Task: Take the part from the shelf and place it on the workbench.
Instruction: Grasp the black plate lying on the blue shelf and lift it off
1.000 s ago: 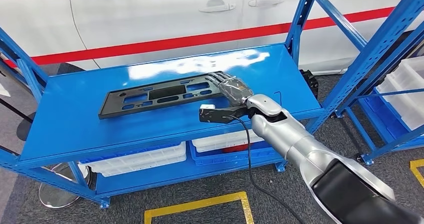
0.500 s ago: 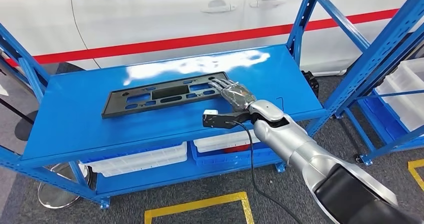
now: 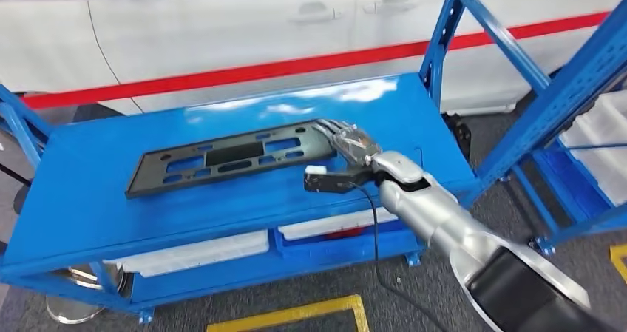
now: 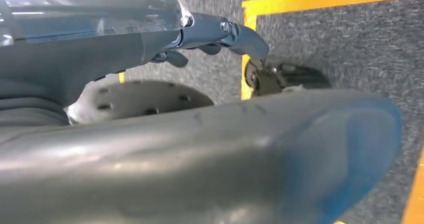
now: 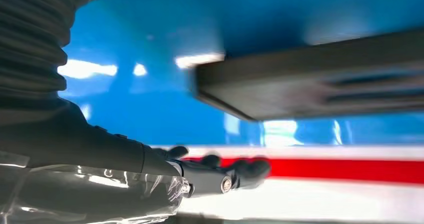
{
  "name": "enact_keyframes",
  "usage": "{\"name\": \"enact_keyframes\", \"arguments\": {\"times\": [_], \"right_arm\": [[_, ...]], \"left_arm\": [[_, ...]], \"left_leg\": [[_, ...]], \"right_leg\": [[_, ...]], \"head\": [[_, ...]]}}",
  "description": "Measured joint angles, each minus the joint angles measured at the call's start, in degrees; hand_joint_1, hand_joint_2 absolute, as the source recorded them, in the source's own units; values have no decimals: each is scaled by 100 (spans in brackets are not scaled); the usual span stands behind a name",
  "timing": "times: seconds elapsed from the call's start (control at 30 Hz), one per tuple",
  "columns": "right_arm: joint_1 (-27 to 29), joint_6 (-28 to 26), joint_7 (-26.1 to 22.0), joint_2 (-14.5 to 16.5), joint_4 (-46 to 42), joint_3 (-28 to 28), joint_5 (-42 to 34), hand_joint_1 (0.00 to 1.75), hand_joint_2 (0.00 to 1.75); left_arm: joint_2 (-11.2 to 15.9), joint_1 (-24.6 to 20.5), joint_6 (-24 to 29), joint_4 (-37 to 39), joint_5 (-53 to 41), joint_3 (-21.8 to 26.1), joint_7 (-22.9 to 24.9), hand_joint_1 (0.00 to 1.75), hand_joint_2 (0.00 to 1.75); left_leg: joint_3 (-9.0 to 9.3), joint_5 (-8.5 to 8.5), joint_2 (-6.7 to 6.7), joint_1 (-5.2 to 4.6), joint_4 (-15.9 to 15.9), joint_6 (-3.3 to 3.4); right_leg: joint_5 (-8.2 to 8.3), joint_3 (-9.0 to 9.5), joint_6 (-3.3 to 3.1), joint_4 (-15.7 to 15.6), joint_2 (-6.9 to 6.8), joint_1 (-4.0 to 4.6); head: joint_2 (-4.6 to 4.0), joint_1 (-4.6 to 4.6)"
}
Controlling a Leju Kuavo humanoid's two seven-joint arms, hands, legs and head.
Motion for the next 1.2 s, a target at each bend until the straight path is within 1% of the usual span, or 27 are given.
{"name": "enact_keyframes", "arguments": {"times": [0.03, 0.07, 0.1, 0.13, 0.17, 0.2, 0.23, 0.27, 0.3, 0.33, 0.37, 0.4, 0.43, 0.47, 0.6, 0.63, 0.67, 0.73, 0.77, 0.8, 0.83, 1.0, 1.2], "right_arm": [[13, -3, -5, -18, 2, -10, -1, 0, 175], [20, -4, -14, -35, 6, -19, -1, 0, 175], [28, -4, -24, -44, 11, -26, -2, 0, 175], [40, -2, -34, -49, 18, -28, -2, 0, 175], [57, -1, -42, -50, 25, -30, -2, 0, 175], [74, 1, -48, -51, 29, -30, -2, 0, 175], [86, 1, -51, -51, 31, -31, -2, 0, 175], [90, 1, -54, -52, 32, -31, -2, 0, 175], [87, 0, -56, -52, 32, -32, -2, 0, 175], [82, -2, -57, -52, 32, -34, -2, 0, 175], [76, -6, -54, -53, 32, -37, -2, 0, 175], [72, -12, -51, -55, 32, -40, -3, 0, 175], [69, -16, -48, -56, 32, -42, -3, 0, 175], [67, -21, -45, -58, 32, -42, -4, 0, 175], [67, -25, -45, -59, 32, -43, -4, 0, 175], [80, -37, -34, -61, 30, -45, -4, 0, 131], [95, -54, -20, -65, 27, -48, -3, 0, 87], [185, 8, 3, -48, 25, -56, -14, 0, 87], [238, 91, 4, -8, 34, -57, -16, 0, 131], [297, 181, 3, 53, 53, -56, -15, 0, 175], [343, 257, -1, 139, 82, -49, -7, 0, 175], [410, 279, 1, 574, 228, 4, -5, 0, 175], [417, 209, 224, 1090, 448, 40, -115, 0, 175]], "left_arm": [[-2, 2, -4, -1, -2, 1, -21, 0, 0], [-4, -1, -9, -2, -3, 3, -44, 0, 0], [-6, -4, -14, -3, -3, 5, -63, 0, 0], [-7, -6, -18, -3, -3, 7, -74, 0, 0], [-7, -8, -22, -3, -3, 8, -80, 0, 0], [-7, -9, -27, -3, -3, 9, -84, 0, 0], [-7, -8, -31, -3, -3, 9, -87, 0, 0], [-7, -7, -33, -3, -2, 11, -92, 0, 0], [-7, -6, -38, -3, 1, 13, -100, 0, 0], [-7, -6, -44, -3, 5, 17, -112, 0, 0], [-2, -10, -51, -3, 11, 23, -122, 0, 0], [3, -15, -59, -3, 15, 28, -130, 0, 0], [7, -19, -63, -3, 19, 32, -135, 0, 0], [11, -22, -66, -3, 21, 34, -136, 0, 0], [10, -26, -68, -3, 21, 35, -137, 0, 0], [6, -26, -68, -3, 21, 37, -135, 0, 0], [0, -26, -68, -4, 22, 38, -132, 0, 0], [-15, -26, -27, -5, 21, 42, -92, 0, 0], [-20, -28, 0, -5, 15, 42, -68, 0, 0], [-24, -32, 30, -5, 9, 43, -44, 0, 0], [-27, -38, 45, -5, 1, 43, -28, 0, 0], [-31, -74, 102, -6, -29, 43, 11, 0, 0], [-50, -139, 115, -7, -167, 41, 146, 0, 0]], "left_leg": [[-77, 48, 8, 6, 145, -22], [-228, 92, 15, 6, 411, -30], [-450, 89, 20, 1, 771, -26], [-703, 5, 24, -16, 1161, -4], [-949, -163, 24, -41, 1499, 22], [-1147, -328, 24, -71, 1721, 54], [-1275, -409, 24, -107, 1798, 97], [-1313, -337, 23, -150, 1695, 159], [-1261, -116, 22, -200, 1421, 240], [-1142, 196, 22, -260, 1024, 344], [-1022, 426, 24, -313, 654, 449], [-929, 551, 25, -353, 366, 528], [-878, 578, 27, -379, 202, 578], [-870, 522, 28, -383, 159, 594], [-868, 498, 27, -386, 138, 587], [-851, 547, 23, -383, 122, 549], [-835, 591, 18, -378, 106, 489], [-807, 678, 2, -374, 76, 418], [-810, 666, -2, -377, 75, 424], [-811, 658, -4, -381, 75, 453], [-810, 651, -3, -381, 74, 462], [-806, 646, -1, -381, 75, 471], [-802, 646, 4, -380, 75, 471]], "right_leg": [[-34, 27, -50, -11, 2, 3], [-61, 71, -98, -25, 5, 6], [-92, 127, -142, -43, 7, 13], [-124, 176, -178, -53, 9, 32], [-160, 224, -210, -58, 12, 57], [-198, 274, -236, -60, 16, 90], [-236, 327, -260, -60, 23, 127], [-274, 384, -282, -60, 32, 170], [-310, 444, -301, -61, 40, 214], [-343, 498, -315, -64, 46, 250], [-372, 541, -319, -66, 49, 287], [-391, 564, -318, -68, 53, 308], [-403, 572, -314, -68, 56, 318], [-408, 572, -307, -67, 60, 326], [-408, 566, -305, -67, 63, 319], [-418, 563, -300, -63, 57, 316], [-427, 561, -298, -63, 51, 309], [-448, 568, -281, -80, 33, 290], [-450, 575, -274, -97, 30, 283], [-453, 582, -264, -111, 28, 279], [-454, 586, -260, -120, 29, 279], [-456, 593, -250, -127, 31, 279], [-456, 593, -249, -126, 37, 280]], "head": [[-1, -2], [0, -6], [-2, -8], [-2, -10], [-2, -12], [-3, -12], [-3, -12], [-3, -12], [-3, -12], [-3, -12], [-3, -11], [-3, -10], [-3, -10], [-3, -9], [-3, -9], [-2, -9], [-2, -8], [-2, -7], [-3, -7], [-3, -7], [-3, -7], [-3, -7], [-3, -7]]}}
